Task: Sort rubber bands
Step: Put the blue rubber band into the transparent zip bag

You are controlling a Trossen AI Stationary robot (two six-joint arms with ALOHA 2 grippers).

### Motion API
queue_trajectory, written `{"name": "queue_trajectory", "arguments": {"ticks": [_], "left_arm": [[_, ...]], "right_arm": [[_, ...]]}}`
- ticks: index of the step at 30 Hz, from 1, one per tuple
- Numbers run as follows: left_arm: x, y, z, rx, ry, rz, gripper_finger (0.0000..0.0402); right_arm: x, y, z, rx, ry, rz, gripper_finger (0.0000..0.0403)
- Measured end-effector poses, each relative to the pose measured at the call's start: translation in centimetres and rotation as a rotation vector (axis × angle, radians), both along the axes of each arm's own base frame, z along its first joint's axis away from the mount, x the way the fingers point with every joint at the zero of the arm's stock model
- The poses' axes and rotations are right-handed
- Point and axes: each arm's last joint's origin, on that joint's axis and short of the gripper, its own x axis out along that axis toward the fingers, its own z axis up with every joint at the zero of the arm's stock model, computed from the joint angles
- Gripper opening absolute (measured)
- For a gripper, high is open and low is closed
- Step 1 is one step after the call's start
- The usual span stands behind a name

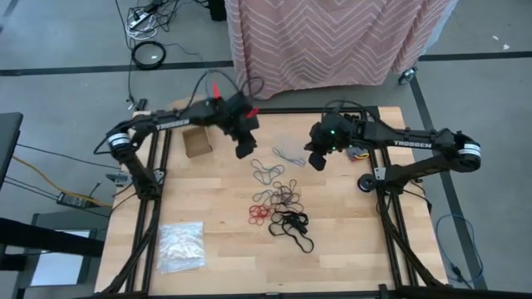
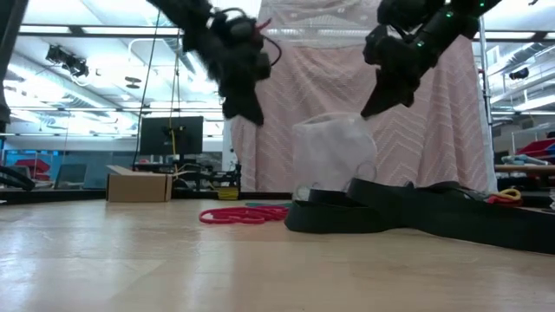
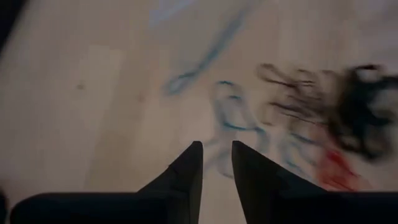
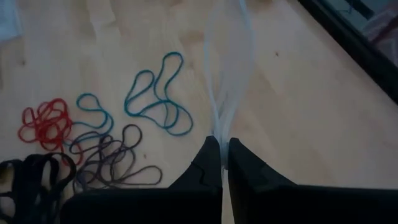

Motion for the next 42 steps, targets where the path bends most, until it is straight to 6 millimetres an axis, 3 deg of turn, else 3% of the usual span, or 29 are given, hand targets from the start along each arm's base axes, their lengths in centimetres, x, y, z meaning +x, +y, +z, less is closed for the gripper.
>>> {"name": "queue_trajectory", "arguments": {"ticks": [2,7,12,18,24,28,32,39,42], "left_arm": [[0.3,-0.2,-0.4,0.053,-0.043,0.019,0.0092],[0.7,0.1,0.6,0.178,-0.101,-0.010,0.0098],[0.6,0.3,2.1,0.136,-0.107,-0.073,0.0118],[0.5,-0.1,2.4,0.103,-0.109,-0.197,0.0165],[1.0,0.1,1.2,0.067,-0.089,-0.209,0.0215],[1.4,0.2,0.7,0.073,-0.075,-0.199,0.0221],[1.9,0.0,1.3,0.135,-0.094,-0.181,0.0188],[2.4,-0.3,2.2,0.087,-0.115,-0.218,0.0026],[2.6,-0.2,2.8,0.066,-0.145,-0.199,0.0007]], "right_arm": [[0.2,0.5,-0.1,0.016,-0.001,0.058,0.0000],[0.8,1.5,-0.4,0.031,-0.002,0.114,0.0000],[0.8,1.6,-0.3,0.030,-0.006,0.106,0.0000],[1.0,1.5,0.1,0.024,-0.033,0.107,0.0000],[1.0,1.6,0.1,0.030,-0.034,0.116,0.0000],[1.0,1.6,0.1,0.033,-0.033,0.119,0.0000],[1.0,1.6,0.1,0.033,-0.035,0.119,0.0000],[1.0,1.6,0.1,0.033,-0.034,0.119,0.0000],[1.0,1.6,0.1,0.034,-0.035,0.116,0.0000]]}}
